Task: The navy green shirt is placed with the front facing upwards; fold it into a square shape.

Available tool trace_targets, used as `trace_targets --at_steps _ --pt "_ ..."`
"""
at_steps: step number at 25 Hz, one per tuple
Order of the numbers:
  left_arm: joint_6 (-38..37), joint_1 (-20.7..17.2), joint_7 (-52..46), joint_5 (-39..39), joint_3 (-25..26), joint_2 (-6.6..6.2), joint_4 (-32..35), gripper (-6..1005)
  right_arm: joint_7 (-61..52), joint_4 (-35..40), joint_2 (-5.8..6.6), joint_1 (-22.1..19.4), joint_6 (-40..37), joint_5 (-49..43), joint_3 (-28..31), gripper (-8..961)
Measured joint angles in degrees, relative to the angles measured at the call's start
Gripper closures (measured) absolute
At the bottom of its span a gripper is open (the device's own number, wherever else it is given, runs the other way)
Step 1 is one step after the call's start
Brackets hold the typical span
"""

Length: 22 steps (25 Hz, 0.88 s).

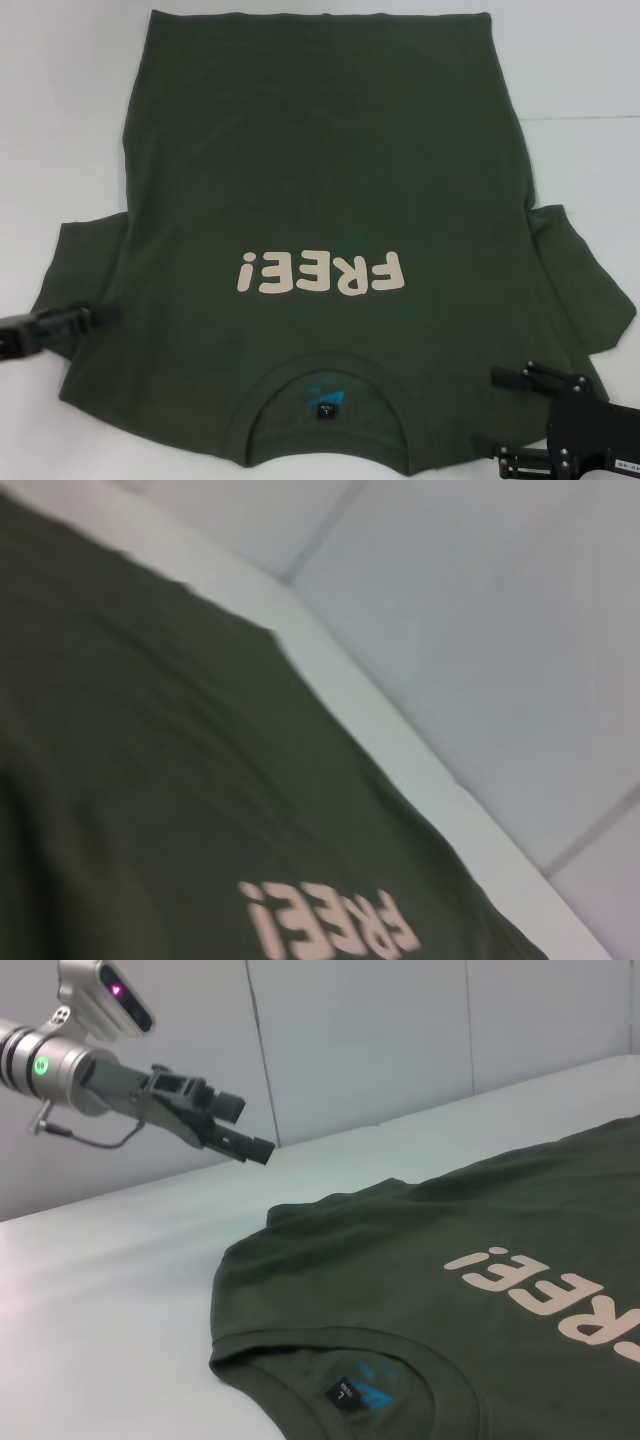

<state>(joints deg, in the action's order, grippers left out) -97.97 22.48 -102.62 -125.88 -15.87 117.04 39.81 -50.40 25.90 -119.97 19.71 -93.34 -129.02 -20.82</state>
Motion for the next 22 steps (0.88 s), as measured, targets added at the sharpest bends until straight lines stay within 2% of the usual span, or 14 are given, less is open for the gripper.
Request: trace_targets --at_steps 1,2,3,8,14,22 --pt "0.12 0.48 -6.00 -0.97 0.04 -1.28 1.71 109 -0.01 -0.02 0.00 -0.01 0.00 -0.01 0.00 39" --pt "0.12 0.48 -6.00 -0.97 0.04 -1.28 1.71 109 -0.02 -0.04 0.00 -0.04 0.00 -0.01 0.00 39" --pt "0.40 1.29 -11.27 -3.24 0.10 -2.34 4.18 109 -0.07 -0.05 0.00 -0.04 0.00 -0.04 -0.01 39" --pt "1.75 3.31 -20.39 -9.77 0.27 -3.82 7.42 109 -0.69 -0.06 0.00 0.03 0.00 -0.10 -0.03 39" --pt "7.31 4.96 -27.04 -13.33 -0.39 -4.35 5.96 108 -0.91 -0.06 0.00 0.21 0.05 -0.26 -0.15 40" --pt "14.57 6.52 -28.53 -18.11 -0.90 -4.56 2.93 109 -1.43 -0.06 0.00 0.24 0.44 -0.27 -0.17 40"
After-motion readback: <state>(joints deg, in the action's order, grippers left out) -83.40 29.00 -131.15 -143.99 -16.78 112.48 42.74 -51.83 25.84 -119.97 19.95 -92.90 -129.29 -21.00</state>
